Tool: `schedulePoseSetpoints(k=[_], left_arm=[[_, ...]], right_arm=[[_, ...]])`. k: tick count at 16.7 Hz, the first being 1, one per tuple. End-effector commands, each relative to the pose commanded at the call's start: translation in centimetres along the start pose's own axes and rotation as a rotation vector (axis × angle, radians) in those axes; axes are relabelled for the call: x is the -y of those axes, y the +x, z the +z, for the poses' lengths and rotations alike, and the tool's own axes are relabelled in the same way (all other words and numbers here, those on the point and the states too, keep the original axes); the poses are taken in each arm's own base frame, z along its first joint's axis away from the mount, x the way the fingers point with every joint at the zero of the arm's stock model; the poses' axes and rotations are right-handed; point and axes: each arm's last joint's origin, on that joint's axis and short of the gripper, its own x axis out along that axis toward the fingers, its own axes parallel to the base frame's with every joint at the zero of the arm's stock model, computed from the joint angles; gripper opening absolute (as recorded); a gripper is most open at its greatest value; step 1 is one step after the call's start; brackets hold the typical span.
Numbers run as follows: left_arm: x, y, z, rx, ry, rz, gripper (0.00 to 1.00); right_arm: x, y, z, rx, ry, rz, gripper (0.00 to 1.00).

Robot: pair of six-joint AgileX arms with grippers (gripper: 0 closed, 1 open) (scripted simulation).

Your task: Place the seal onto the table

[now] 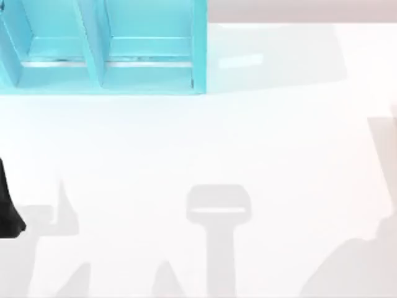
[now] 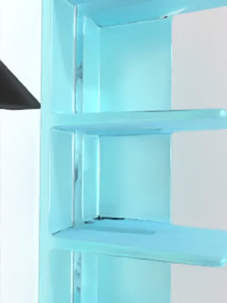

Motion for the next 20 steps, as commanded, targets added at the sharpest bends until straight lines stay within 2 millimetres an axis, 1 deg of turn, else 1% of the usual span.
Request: schedulePoseSetpoints(k=[2, 3, 7, 20], left_arm=[[0.0, 0.0, 0.0, 0.000, 0.000, 0.000, 1.00], [0.0, 0.0, 0.0, 0.000, 0.000, 0.000, 1.00], [0.0, 0.0, 0.0, 0.000, 0.000, 0.000, 1.00], [0.0, 0.0, 0.0, 0.000, 0.000, 0.000, 1.00]], right_arm=[[-0.1, 1.6, -0.3, -0.009, 0.000, 0.005, 1.00], [-0.2, 1.9, -0.4, -0.011, 0.000, 0.006, 1.00], [-0.2, 2.0, -0.4, -0.011, 0.000, 0.006, 1.00], [-0.2, 2.0, -0.4, -0.011, 0.000, 0.006, 0.02]])
